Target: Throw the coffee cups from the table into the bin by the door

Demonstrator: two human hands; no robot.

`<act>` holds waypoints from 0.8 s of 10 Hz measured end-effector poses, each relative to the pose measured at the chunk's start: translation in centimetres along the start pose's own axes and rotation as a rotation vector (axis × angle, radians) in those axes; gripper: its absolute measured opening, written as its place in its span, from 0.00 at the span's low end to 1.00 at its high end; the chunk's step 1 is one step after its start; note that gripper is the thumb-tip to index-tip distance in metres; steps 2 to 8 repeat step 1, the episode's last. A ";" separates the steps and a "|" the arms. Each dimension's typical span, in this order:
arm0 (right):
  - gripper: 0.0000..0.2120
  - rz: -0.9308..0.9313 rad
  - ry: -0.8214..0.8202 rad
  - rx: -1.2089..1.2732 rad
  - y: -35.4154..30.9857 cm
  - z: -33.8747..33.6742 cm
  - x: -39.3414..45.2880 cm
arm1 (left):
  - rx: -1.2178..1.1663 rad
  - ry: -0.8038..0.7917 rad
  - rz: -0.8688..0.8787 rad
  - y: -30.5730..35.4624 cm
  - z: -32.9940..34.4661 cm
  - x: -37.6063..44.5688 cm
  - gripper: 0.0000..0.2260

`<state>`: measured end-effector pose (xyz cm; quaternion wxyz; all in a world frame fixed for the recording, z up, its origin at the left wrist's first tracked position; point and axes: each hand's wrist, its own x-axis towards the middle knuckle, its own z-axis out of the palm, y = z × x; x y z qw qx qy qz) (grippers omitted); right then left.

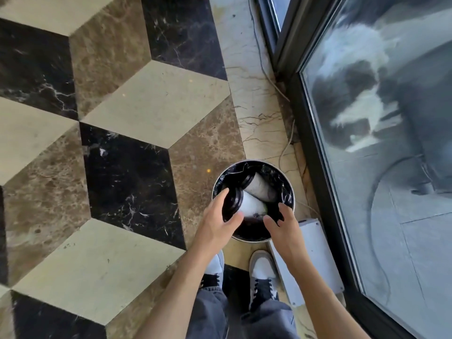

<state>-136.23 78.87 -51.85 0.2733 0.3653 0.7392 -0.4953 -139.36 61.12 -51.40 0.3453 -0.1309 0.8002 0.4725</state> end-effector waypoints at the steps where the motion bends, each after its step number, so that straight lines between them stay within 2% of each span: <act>1: 0.31 -0.052 0.049 0.039 -2.3 -1.7 -1.9 | -0.011 0.052 0.063 2.3 -1.4 -1.8 0.33; 8: 0.31 -0.052 0.049 0.039 -2.3 -1.7 -1.9 | -0.011 0.052 0.063 2.3 -1.4 -1.8 0.33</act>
